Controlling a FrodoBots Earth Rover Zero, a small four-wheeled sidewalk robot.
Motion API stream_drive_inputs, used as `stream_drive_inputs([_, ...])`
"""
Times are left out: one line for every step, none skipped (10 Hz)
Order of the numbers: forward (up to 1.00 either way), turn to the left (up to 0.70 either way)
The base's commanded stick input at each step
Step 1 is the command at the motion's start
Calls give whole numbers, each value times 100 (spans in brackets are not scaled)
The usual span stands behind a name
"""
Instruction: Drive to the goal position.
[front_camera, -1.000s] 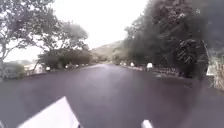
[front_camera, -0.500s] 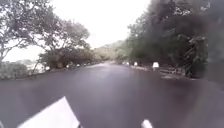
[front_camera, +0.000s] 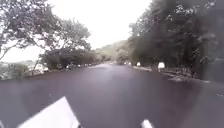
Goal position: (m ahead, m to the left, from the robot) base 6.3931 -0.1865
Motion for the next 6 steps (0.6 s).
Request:
stream_drive_inputs([100,0])
stream_drive_inputs([100,0])
stream_drive_inputs([100,0])
stream_drive_inputs([100,0])
stream_drive_inputs([100,0])
stream_drive_inputs([100,0])
